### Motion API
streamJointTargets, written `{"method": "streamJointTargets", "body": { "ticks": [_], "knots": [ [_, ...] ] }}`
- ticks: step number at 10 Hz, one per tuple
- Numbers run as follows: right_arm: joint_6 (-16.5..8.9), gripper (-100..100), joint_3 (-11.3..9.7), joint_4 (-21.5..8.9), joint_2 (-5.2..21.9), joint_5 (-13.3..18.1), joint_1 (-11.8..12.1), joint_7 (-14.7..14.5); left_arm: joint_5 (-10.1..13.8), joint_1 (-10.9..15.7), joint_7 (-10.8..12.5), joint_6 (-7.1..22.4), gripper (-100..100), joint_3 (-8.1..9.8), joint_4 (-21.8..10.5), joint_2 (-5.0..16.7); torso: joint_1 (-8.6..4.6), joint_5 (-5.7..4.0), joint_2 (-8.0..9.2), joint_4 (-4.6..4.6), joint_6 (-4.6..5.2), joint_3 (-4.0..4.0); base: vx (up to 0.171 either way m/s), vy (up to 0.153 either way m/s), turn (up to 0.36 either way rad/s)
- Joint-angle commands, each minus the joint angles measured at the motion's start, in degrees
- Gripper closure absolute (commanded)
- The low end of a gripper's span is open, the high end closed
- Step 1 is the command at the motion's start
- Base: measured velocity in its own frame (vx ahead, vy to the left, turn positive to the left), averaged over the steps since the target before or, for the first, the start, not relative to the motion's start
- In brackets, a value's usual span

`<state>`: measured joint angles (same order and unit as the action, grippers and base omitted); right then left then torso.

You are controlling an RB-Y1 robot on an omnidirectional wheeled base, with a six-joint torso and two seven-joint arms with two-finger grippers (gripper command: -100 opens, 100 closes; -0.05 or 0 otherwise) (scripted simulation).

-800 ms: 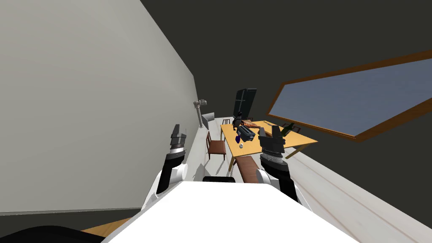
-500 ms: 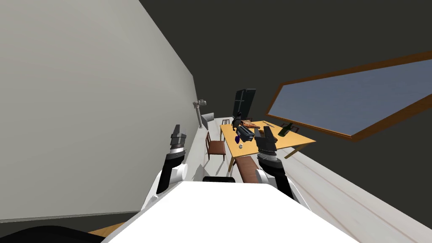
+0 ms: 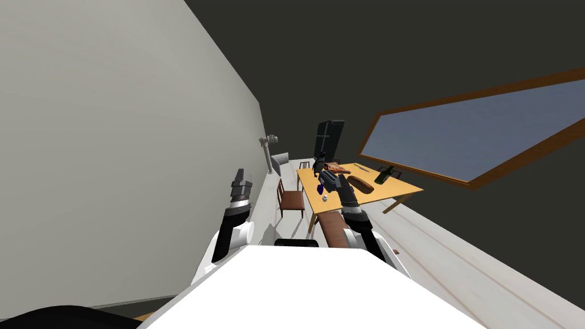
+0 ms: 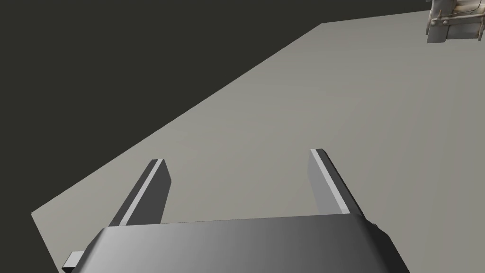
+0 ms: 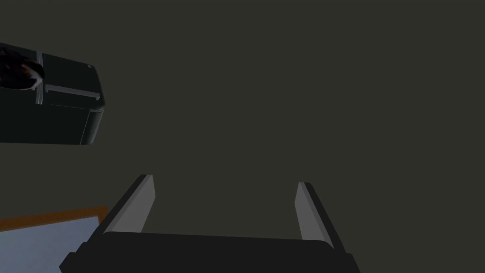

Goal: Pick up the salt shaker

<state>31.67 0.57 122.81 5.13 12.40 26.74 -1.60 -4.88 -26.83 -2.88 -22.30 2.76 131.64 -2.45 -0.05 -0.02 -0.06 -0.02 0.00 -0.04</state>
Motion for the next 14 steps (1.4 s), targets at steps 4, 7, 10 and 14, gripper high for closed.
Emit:
{"method": "streamJointTargets", "body": {
  "ticks": [4,7,10,14],
  "knots": [
    [-2.67,-100,-0.95,-7.45,2.81,5.36,-2.48,-1.47,0.0,0.0,0.0,0.0,0,0.0,0.0,0.0,-0.03,0.0,0.01,0.01,-0.01,0.01,0.003,-0.012,-0.031],
    [-4.71,-100,-1.55,-11.86,4.32,9.21,-4.19,-2.46,0.0,0.0,0.0,0.0,0,0.0,0.0,0.0,0.0,0.0,0.06,0.02,0.0,0.04,-0.002,-0.01,-0.012],
    [-6.78,-100,-2.09,-17.54,5.74,13.29,-6.09,-3.42,0.0,0.0,0.0,0.0,0,0.0,0.0,0.0,-0.02,0.0,0.06,0.02,0.0,0.04,-0.002,-0.017,0.004],
    [-8.82,-100,-2.61,-23.96,7.06,17.52,-8.21,-4.34,0.0,0.0,0.0,0.0,0,0.0,0.0,0.0,-0.05,0.0,0.02,0.01,-0.01,0.02,0.002,-0.018,0.025]
  ]
}}
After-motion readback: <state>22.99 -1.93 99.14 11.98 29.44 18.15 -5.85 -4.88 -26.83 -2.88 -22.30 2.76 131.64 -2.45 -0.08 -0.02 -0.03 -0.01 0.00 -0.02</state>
